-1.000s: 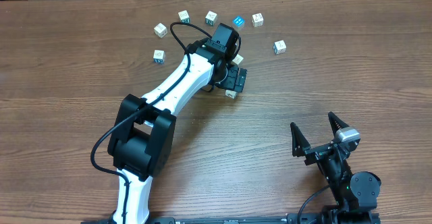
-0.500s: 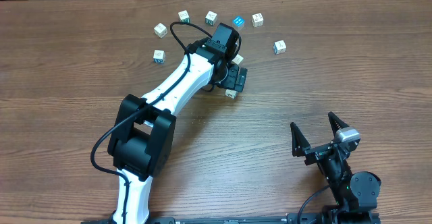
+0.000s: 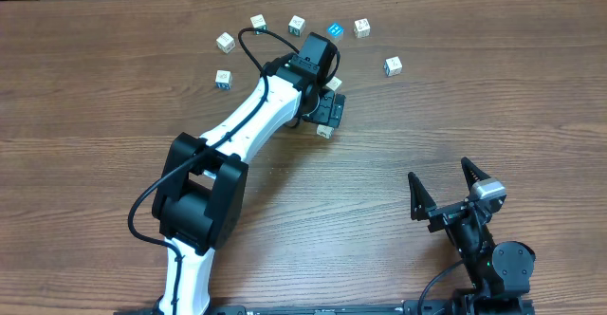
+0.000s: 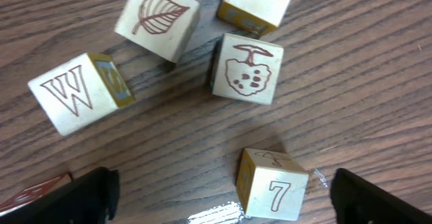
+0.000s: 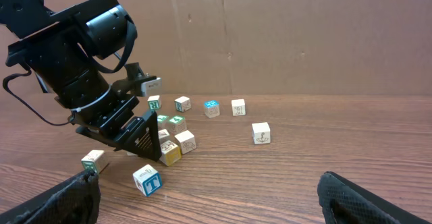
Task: Form a circle
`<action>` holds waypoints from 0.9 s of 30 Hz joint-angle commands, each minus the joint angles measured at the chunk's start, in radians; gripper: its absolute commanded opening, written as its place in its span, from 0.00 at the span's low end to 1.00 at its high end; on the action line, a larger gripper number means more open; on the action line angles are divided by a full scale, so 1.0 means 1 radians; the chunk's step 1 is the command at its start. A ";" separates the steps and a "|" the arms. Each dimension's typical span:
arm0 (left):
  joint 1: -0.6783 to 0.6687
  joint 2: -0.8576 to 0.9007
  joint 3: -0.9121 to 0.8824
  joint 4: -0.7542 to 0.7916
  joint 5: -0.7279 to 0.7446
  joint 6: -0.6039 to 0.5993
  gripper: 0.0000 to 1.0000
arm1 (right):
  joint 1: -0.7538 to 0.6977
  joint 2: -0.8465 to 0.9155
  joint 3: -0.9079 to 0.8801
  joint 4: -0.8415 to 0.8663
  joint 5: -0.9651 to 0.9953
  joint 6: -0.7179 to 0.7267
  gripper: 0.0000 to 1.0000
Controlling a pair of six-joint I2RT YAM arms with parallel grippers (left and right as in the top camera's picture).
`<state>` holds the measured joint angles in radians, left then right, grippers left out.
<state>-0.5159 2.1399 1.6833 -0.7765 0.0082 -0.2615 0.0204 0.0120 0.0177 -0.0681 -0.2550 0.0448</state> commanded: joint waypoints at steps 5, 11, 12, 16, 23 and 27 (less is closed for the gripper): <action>-0.015 0.015 -0.013 -0.003 -0.008 0.008 0.88 | -0.003 -0.009 -0.010 0.006 0.008 -0.005 1.00; -0.039 0.015 -0.013 -0.003 -0.009 0.015 0.85 | -0.003 -0.009 -0.010 0.006 0.008 -0.005 1.00; -0.043 0.015 -0.013 -0.003 -0.012 0.015 0.85 | -0.003 -0.009 -0.010 0.006 0.008 -0.005 1.00; -0.060 0.015 -0.013 0.000 -0.019 0.014 0.79 | -0.003 -0.009 -0.010 0.006 0.008 -0.005 1.00; -0.068 0.015 -0.020 0.000 -0.018 0.014 0.67 | -0.003 -0.009 -0.010 0.006 0.008 -0.005 1.00; -0.068 0.015 -0.040 0.010 -0.018 0.014 0.66 | -0.003 -0.009 -0.010 0.006 0.008 -0.005 1.00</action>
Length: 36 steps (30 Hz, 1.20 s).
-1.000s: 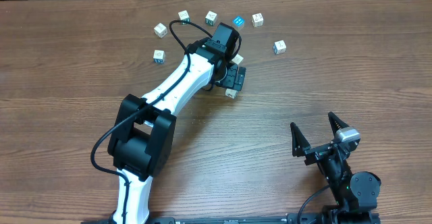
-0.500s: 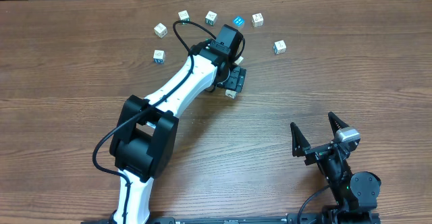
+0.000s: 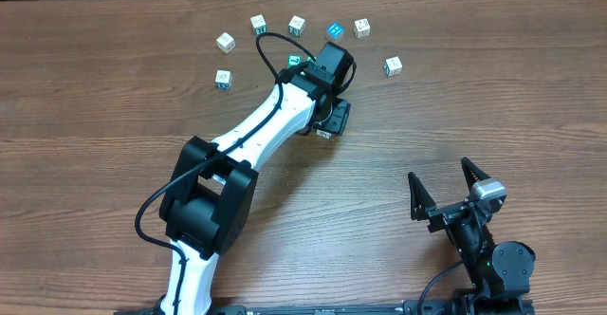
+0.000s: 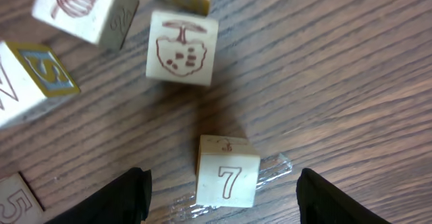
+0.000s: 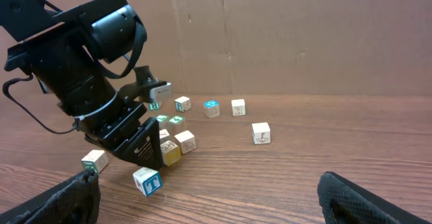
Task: Form a circle
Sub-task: 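Close the left gripper on the block marked 7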
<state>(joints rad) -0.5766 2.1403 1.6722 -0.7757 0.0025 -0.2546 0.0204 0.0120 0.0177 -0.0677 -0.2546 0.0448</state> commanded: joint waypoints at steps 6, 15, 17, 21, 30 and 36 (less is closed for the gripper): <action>-0.009 0.015 -0.071 0.060 -0.010 0.004 0.62 | -0.003 -0.009 -0.010 0.006 0.007 -0.005 1.00; -0.010 0.015 -0.113 0.124 -0.010 0.004 0.50 | -0.003 -0.009 -0.010 0.006 0.007 -0.005 1.00; -0.010 0.015 -0.113 0.124 -0.010 0.004 0.47 | -0.003 -0.009 -0.010 0.006 0.007 -0.005 1.00; -0.010 0.015 -0.113 0.123 -0.010 0.004 0.36 | -0.003 -0.009 -0.010 0.006 0.007 -0.005 1.00; -0.033 0.015 -0.113 0.122 -0.010 0.005 0.29 | -0.003 -0.009 -0.010 0.006 0.007 -0.005 1.00; -0.042 0.010 -0.111 0.102 -0.013 0.004 0.25 | -0.003 -0.009 -0.010 0.006 0.007 -0.005 1.00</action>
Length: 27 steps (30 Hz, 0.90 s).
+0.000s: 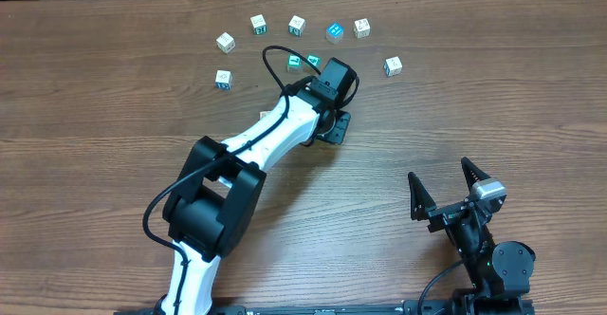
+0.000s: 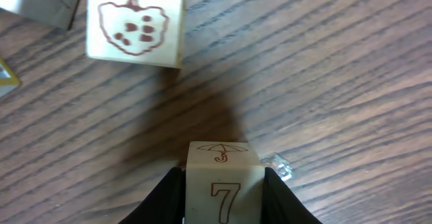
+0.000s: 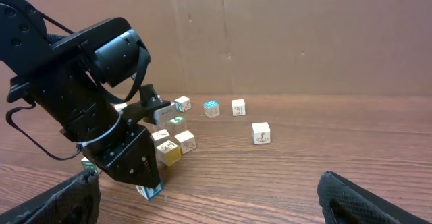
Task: Form a circle
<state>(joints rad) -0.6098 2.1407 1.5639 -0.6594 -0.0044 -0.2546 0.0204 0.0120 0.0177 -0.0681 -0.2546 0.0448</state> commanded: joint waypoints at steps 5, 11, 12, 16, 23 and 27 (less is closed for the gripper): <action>-0.009 -0.018 -0.001 -0.069 -0.006 -0.014 0.24 | -0.003 -0.009 -0.010 0.006 0.007 -0.005 1.00; -0.009 -0.090 -0.001 -0.141 -0.008 -0.051 0.24 | -0.003 -0.009 -0.010 0.006 0.007 -0.005 1.00; -0.009 -0.105 -0.001 -0.151 -0.010 -0.063 0.24 | -0.003 -0.009 -0.010 0.006 0.007 -0.005 1.00; -0.009 -0.151 -0.001 -0.183 -0.010 -0.117 0.24 | -0.003 -0.009 -0.010 0.006 0.007 -0.005 1.00; -0.026 -0.162 -0.005 -0.228 -0.012 -0.147 0.25 | -0.003 -0.009 -0.010 0.006 0.007 -0.005 1.00; -0.054 -0.161 -0.006 -0.239 -0.066 -0.202 0.25 | -0.003 -0.009 -0.010 0.006 0.007 -0.005 1.00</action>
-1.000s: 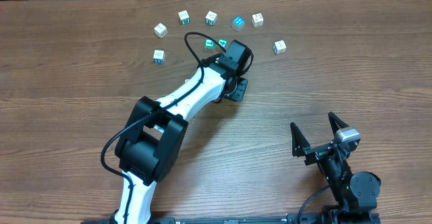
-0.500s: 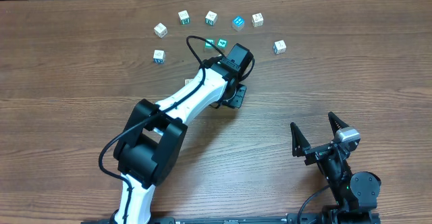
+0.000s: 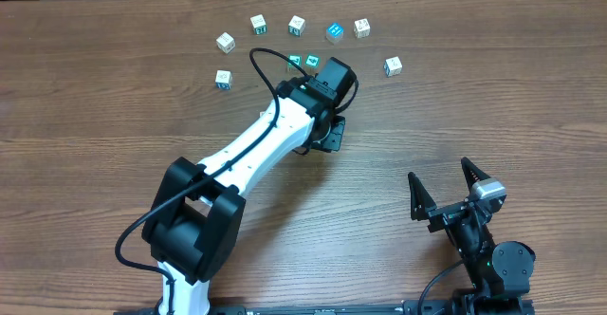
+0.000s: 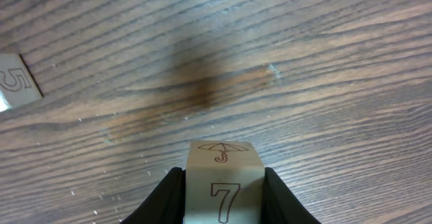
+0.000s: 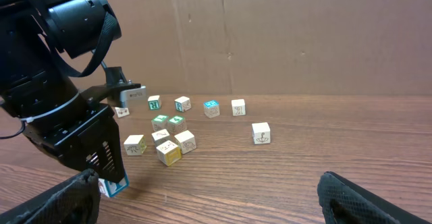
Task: Form a circle
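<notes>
My left gripper is shut on a cream block with a "7" on its face and an umbrella on top, held above the wood table. In the overhead view the left gripper is just below an arc of small blocks that runs from the far left block to the far right block. My right gripper rests open and empty at the near right, far from all blocks.
A loose cluster of blocks lies inside the arc, two green ones among them. A "5" block lies left of the held block. A cardboard wall stands behind the table.
The left gripper, shut on the "7" block on the table, now holds it higher off the wood. The strawberry block has left the left wrist view. The right arm has not moved.
The left gripper was open above the cluster, the "7" block lying between its spread fingers. Then it was lower and narrower around that block. Then it was shut on it on the table, and now holds it raised, off the cluster.
</notes>
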`<action>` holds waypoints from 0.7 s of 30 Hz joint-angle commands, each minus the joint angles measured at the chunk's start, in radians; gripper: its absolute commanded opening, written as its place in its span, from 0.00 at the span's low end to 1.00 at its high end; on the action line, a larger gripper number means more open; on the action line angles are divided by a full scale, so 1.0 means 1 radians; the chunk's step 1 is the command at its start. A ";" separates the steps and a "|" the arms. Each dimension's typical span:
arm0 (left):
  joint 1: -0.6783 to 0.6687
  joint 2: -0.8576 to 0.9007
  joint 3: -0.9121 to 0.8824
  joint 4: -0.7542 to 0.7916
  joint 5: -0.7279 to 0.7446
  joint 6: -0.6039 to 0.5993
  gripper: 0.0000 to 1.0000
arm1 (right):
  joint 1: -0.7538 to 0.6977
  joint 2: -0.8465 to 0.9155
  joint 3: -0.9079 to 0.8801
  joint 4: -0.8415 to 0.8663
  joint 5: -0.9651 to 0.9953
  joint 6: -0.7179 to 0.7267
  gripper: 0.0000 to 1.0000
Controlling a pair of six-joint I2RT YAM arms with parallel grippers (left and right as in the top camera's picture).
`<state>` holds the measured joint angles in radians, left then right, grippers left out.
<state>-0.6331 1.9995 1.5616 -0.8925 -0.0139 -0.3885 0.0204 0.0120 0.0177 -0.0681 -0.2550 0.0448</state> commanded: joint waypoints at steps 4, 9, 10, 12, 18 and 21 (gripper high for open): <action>-0.066 -0.019 -0.004 -0.010 -0.110 -0.114 0.26 | -0.003 -0.009 -0.010 0.006 0.008 -0.005 1.00; -0.099 -0.015 -0.005 -0.035 -0.153 -0.164 0.27 | -0.003 -0.009 -0.010 0.006 0.008 -0.005 1.00; -0.102 -0.014 -0.007 -0.039 -0.161 -0.174 0.27 | -0.003 -0.009 -0.010 0.006 0.008 -0.005 1.00; -0.109 -0.011 -0.016 -0.034 -0.161 -0.182 0.26 | -0.003 -0.009 -0.010 0.006 0.008 -0.005 1.00; -0.111 -0.010 -0.062 -0.011 -0.162 -0.304 0.26 | -0.003 -0.009 -0.010 0.006 0.008 -0.005 1.00; -0.111 -0.010 -0.078 0.016 -0.159 -0.342 0.28 | -0.003 -0.009 -0.010 0.006 0.008 -0.005 1.00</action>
<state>-0.7399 1.9995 1.5066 -0.8944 -0.1547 -0.6415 0.0204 0.0120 0.0177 -0.0681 -0.2546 0.0452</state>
